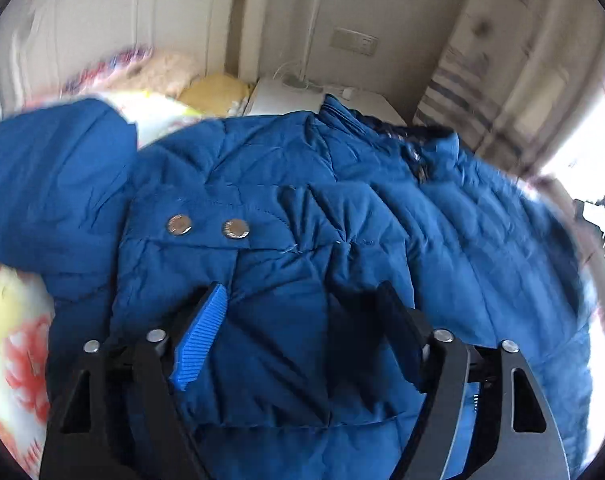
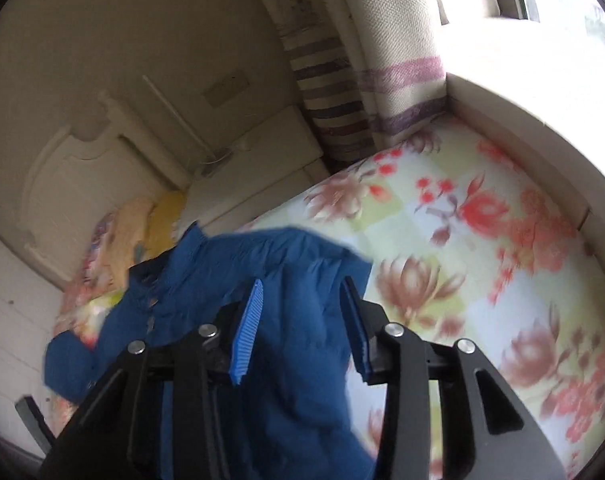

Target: Fold large clothes

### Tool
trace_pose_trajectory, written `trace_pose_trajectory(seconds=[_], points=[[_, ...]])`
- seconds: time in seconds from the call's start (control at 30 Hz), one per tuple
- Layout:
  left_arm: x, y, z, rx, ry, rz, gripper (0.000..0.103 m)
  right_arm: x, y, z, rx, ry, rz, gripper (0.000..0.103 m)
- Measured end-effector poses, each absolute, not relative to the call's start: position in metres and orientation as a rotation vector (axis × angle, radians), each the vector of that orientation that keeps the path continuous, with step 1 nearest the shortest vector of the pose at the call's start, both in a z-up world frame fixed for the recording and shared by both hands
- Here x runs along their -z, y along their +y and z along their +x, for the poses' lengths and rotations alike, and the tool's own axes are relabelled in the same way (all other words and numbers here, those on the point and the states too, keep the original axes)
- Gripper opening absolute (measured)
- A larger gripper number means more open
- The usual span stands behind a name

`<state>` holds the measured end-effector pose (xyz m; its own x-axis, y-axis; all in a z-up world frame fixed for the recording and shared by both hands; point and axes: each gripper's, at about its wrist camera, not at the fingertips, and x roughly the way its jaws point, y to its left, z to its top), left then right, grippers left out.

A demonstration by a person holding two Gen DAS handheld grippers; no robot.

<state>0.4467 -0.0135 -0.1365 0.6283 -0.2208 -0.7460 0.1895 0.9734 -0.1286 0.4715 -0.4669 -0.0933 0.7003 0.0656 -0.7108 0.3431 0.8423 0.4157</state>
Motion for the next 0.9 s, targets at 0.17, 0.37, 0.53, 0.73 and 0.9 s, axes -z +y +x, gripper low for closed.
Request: trace_pose_trajectory(seconds=[0.17, 0.37, 0.53, 0.73, 0.9], points=[[0.139, -0.025, 0.446, 0.237, 0.871, 0.033, 0.087, 0.093, -0.45, 0.526, 0.215, 0.914, 0.348, 0.04], [0.138, -0.024, 0.447, 0.25, 0.866, 0.007, 0.087, 0.114, -0.353, 0.536, 0.054, 0.93, -0.026, 0.04], [0.138, -0.025, 0.445, 0.251, 0.865, 0.005, 0.087, 0.143, -0.37, 0.532, 0.053, 0.965, 0.082, 0.041], [0.138, -0.025, 0.446, 0.248, 0.866, 0.012, 0.087, 0.099, -0.358, 0.489, 0.123, 0.803, 0.108, 0.069], [0.138, -0.027, 0.445, 0.242, 0.867, 0.024, 0.087, 0.142, -0.364, 0.491, 0.135, 0.937, 0.117, 0.071]])
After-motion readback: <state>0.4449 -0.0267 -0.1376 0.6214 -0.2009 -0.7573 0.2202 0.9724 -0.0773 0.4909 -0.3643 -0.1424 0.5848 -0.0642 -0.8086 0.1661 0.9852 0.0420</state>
